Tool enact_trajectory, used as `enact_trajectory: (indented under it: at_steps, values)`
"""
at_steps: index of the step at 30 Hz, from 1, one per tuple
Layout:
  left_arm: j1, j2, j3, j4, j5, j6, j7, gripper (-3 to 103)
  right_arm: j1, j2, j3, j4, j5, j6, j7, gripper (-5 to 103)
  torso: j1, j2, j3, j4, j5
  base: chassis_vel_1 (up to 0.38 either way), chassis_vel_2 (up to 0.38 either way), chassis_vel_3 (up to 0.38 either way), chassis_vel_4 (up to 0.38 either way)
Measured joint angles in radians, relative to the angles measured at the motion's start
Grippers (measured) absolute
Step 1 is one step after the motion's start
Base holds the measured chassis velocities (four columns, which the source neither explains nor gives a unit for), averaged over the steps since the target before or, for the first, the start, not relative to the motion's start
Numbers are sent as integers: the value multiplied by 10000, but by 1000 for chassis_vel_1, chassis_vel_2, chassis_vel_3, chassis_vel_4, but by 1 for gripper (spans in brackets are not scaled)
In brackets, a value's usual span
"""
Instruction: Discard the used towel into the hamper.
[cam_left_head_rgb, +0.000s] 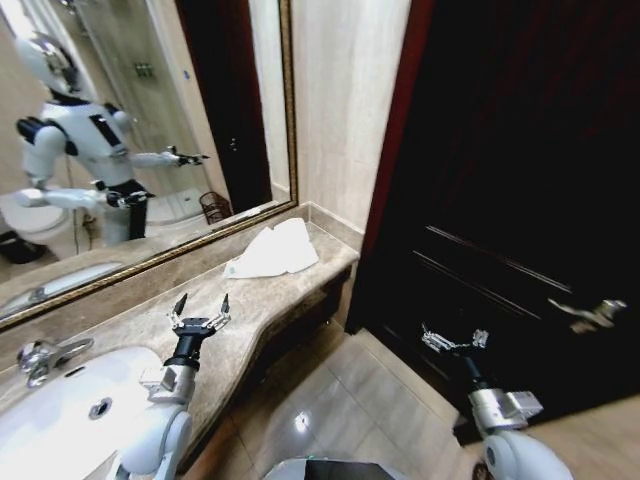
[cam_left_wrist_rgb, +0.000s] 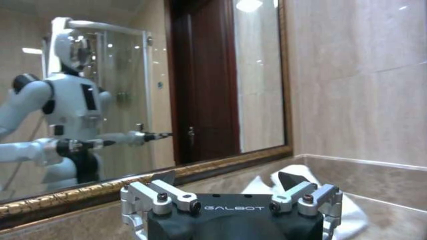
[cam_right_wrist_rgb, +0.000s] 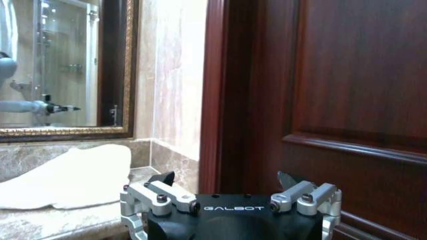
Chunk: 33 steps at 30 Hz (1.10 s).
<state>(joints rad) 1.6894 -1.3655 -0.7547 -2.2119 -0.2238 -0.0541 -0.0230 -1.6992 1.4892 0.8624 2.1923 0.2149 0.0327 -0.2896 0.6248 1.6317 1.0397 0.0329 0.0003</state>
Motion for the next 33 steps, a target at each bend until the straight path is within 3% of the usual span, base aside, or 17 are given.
enact_trajectory:
  at_steps: [9,16,24,33]
  values:
    - [17,71,101,107,61,137,-211,100,-19,92,-34,-147,-76,10,39,100,0,0,0,-2,-2,-133,182,166,-152]
    - [-500,525,322,676,-3,231,-211,100,-11,195,-98,-173,-283,-10,132,100,4,-3,2,-6,-5,-63,66,46,-39]
    - [-1750,953,1057,1567,-446,612,-211,100,-1,240,-124,-239,-752,22,235,100,-8,2,-1,0,-3,20,-4,-13,6]
    - [-3448,1649,2189,2689,-1593,1225,-358,100,248,84,33,-535,-1023,-124,636,100,2,0,1,-1,-3,0,0,0,0]
